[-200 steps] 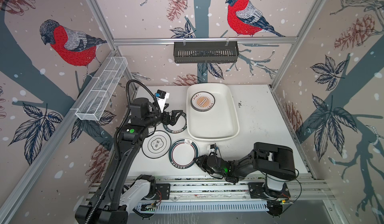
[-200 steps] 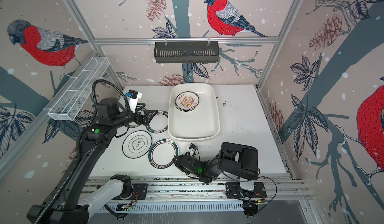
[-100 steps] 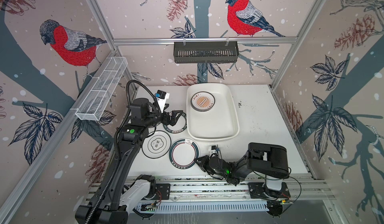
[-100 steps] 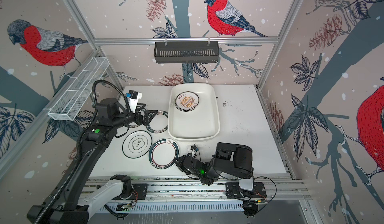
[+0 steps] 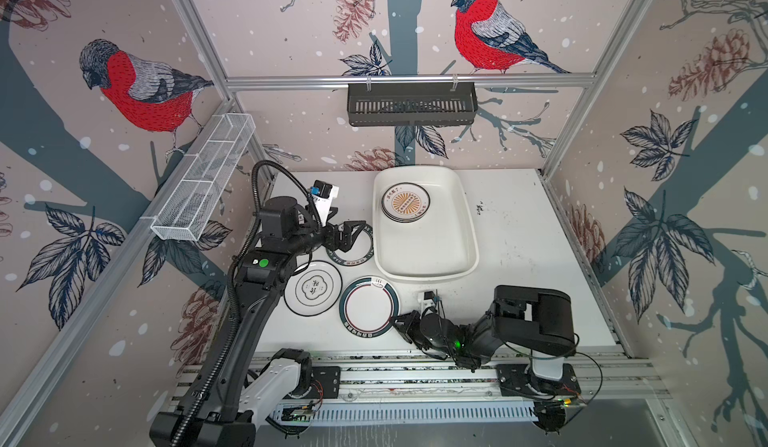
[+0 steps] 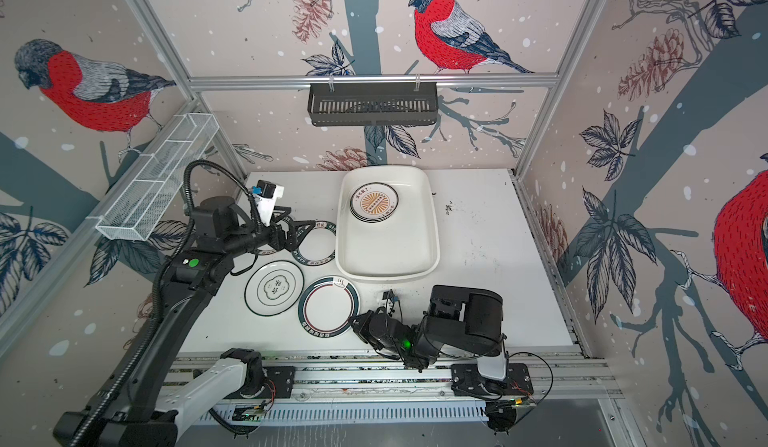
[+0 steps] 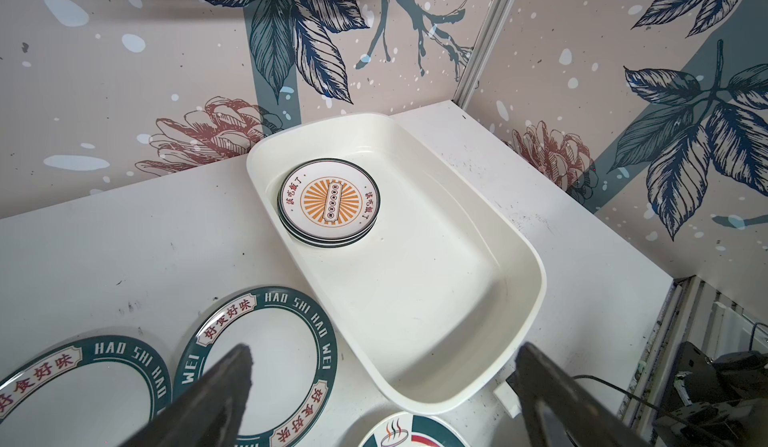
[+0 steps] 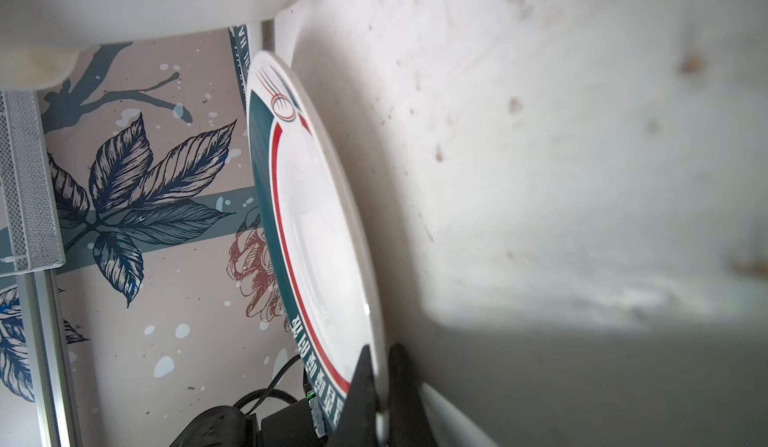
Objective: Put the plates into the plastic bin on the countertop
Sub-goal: 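Grasp the green-and-red-rimmed plate's edge with the right gripper and tilt it up, then carry the upright green-and-red-rimmed plate into the white tray with the right gripper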
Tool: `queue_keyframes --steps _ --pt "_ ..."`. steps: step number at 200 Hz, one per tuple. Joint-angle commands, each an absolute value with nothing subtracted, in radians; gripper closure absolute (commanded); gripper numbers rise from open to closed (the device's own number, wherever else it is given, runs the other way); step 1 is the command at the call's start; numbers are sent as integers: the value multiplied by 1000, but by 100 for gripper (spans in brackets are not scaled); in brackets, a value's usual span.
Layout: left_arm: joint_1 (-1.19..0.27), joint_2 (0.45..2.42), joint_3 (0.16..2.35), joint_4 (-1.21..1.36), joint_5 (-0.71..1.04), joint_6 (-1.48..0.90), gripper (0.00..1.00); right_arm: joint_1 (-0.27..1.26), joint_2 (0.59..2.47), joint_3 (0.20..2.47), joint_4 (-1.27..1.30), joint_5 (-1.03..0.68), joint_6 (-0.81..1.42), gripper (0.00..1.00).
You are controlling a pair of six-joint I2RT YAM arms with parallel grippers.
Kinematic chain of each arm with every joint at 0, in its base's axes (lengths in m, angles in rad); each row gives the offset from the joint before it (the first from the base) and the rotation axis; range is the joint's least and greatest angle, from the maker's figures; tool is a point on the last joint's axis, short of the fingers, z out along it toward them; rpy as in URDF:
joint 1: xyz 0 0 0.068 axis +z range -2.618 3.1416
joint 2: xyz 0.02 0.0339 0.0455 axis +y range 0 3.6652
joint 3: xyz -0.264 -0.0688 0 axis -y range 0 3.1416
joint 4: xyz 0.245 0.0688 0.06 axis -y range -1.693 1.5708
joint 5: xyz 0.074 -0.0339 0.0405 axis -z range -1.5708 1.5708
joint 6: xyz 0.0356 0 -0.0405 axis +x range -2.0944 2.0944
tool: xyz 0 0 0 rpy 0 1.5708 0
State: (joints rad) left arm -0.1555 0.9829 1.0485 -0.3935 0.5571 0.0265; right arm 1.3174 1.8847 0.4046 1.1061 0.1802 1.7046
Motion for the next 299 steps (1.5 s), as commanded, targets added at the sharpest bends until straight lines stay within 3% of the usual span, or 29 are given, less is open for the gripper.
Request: queue_keyframes --steps 1,120,248,299 --pt "-156 977 1050 -352 572 23 2 1323 1877 400 1068 185 1699 98" --pt "-155 968 1058 -348 559 26 2 1351 1766 428 982 121 1601 98" --pt "-139 1005 1328 -503 445 58 2 1337 1511 593 515 38 1368 98" --pt "-140 979 1319 -525 417 83 2 1255 1389 649 383 3 1279 98"
